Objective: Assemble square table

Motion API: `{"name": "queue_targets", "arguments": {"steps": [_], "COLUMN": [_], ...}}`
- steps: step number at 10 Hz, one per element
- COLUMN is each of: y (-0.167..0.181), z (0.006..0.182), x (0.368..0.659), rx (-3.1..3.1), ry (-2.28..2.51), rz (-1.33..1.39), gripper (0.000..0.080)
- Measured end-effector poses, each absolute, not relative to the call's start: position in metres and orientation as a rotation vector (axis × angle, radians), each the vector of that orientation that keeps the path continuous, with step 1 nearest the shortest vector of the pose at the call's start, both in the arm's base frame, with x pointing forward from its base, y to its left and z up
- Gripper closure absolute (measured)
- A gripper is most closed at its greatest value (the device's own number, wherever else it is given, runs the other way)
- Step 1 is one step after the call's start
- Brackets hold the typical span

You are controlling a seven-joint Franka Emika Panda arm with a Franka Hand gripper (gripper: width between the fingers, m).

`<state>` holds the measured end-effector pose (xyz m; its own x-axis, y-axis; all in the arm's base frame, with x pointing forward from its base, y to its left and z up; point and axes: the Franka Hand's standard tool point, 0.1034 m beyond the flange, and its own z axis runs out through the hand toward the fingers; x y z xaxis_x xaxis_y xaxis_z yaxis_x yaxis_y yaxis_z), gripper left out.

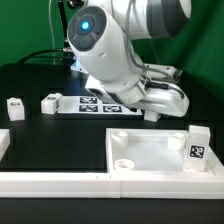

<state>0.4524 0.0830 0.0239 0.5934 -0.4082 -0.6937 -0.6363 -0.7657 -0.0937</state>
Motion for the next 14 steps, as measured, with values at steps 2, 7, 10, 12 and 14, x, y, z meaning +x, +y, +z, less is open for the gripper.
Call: {"name": "queue_targets", "arguments": {"steps": [2, 7, 10, 12, 14], "y": [0.081, 0.087, 0.094, 0.093, 0.093], "z": [0.023, 0.007, 0.004, 0.004, 0.003], "x": [0.452, 0.411, 0.404, 0.404, 0.404], "rx": [-2.489, -2.405, -2.388, -2.387, -2.387], "ry": [0.851, 0.897, 0.916, 0.917, 0.918], "rz": [0.964, 1.055, 1.075, 1.074, 1.074], "gripper": [0.015, 0.015, 0.015, 0.0388, 0.0511]}}
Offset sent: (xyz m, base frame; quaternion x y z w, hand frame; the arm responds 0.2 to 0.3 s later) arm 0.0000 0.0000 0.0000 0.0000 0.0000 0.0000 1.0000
